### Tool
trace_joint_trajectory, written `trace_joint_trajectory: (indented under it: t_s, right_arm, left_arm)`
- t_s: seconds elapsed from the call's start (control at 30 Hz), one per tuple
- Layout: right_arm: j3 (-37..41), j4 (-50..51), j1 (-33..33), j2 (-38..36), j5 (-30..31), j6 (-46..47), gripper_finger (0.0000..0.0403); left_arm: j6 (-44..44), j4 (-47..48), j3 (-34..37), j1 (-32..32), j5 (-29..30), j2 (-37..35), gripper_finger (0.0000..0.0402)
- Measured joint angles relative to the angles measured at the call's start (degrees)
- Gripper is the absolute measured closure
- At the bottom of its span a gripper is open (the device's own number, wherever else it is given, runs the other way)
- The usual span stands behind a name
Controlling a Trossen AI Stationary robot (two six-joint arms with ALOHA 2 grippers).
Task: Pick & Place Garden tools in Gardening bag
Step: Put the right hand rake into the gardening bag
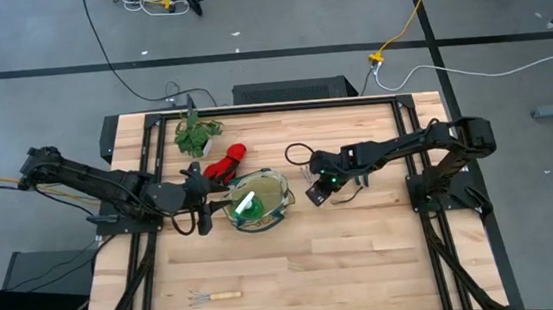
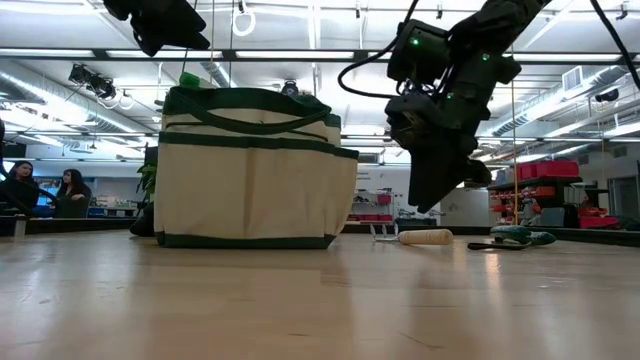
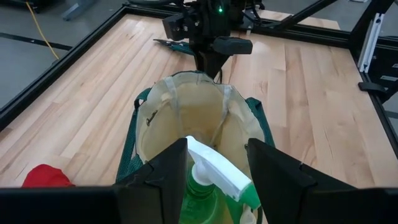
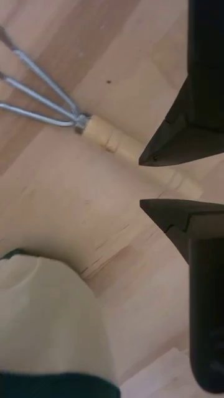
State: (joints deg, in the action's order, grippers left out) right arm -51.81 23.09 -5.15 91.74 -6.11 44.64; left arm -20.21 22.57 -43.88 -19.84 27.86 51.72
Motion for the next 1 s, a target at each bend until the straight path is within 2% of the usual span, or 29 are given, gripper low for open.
trace_joint_trajectory:
  t_s: [0.2, 0.4, 0.57, 0.87, 1.0]
  right_arm:
    - [0.0, 0.0, 0.0, 0.02, 1.58, 0.88, 0.0307]
    - [0.0, 0.85, 0.02, 0.42, 7.02, 1.73, 0.0307]
    - [-0.07, 0.94, 0.01, 1.06, 6.89, 1.88, 0.0305]
    - [-0.07, 0.48, 0.02, 2.29, 7.14, 2.68, 0.0253]
    - [-0.07, 0.13, 0.02, 2.28, 9.28, 2.25, 0.0235]
  left_arm:
    - [0.0, 0.0, 0.0, 0.0, 0.02, 0.0, 0.0228]
    - [0.0, 0.0, 0.0, 0.0, 0.0, 0.0, 0.0228]
    - [-0.02, 0.02, 0.0, 0.0, 0.0, 0.0, 0.0228]
    - [-0.02, -0.01, 0.0, 0.0, 0.0, -0.02, 0.0228]
    - [-0.03, 0.01, 0.0, 0.0, -0.01, -0.02, 0.0228]
